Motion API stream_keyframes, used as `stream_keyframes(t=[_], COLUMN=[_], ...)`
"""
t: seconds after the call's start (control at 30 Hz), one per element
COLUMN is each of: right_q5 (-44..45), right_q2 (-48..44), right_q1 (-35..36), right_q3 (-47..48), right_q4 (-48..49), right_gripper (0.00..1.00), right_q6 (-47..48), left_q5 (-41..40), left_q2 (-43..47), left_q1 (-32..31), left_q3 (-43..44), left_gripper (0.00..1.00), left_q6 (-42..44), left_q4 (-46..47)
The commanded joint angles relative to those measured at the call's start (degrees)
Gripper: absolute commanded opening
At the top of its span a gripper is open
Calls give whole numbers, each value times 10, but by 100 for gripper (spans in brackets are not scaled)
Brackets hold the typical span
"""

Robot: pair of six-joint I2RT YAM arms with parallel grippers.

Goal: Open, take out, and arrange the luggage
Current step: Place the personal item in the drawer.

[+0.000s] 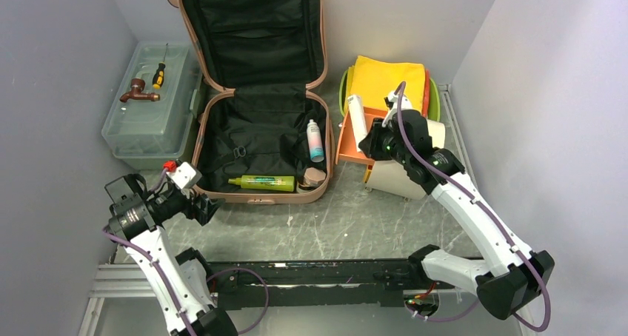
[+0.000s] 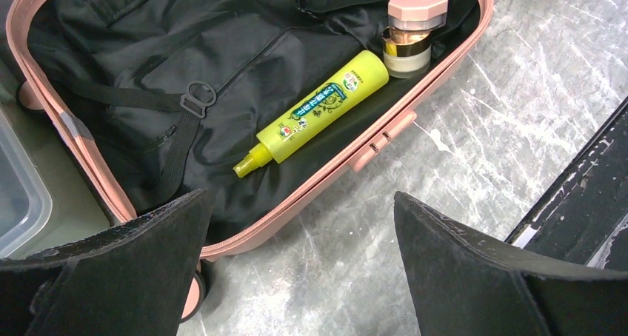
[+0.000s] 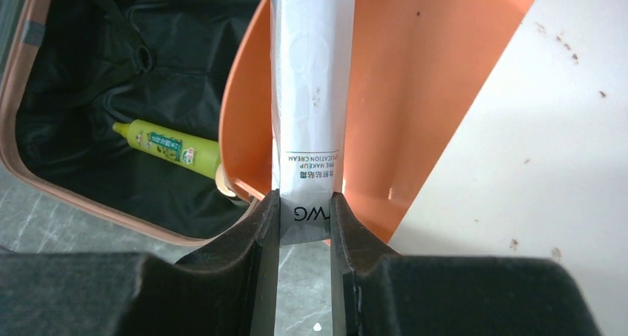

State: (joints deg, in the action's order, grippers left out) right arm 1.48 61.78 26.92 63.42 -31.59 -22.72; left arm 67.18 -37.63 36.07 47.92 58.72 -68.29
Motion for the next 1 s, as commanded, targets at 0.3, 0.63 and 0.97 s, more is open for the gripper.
stream_keyframes(t=[0.3, 0.63, 0.97], right_q5=[27, -29, -121], right_q2=[-4, 13, 12], right_q1=[-5, -6, 20], right_q3=[2, 24, 98], right_q4=[45, 49, 77], right_gripper=[11, 51, 61], right_q6=[-40, -18, 124], left_q5=[26, 33, 39], left_q2=[-1, 1, 2], left_q1=[26, 37, 42], left_q3=[25, 26, 27], left_gripper=[99, 99, 99], left_q6=[2, 13, 32], left_q4=[-20, -30, -44])
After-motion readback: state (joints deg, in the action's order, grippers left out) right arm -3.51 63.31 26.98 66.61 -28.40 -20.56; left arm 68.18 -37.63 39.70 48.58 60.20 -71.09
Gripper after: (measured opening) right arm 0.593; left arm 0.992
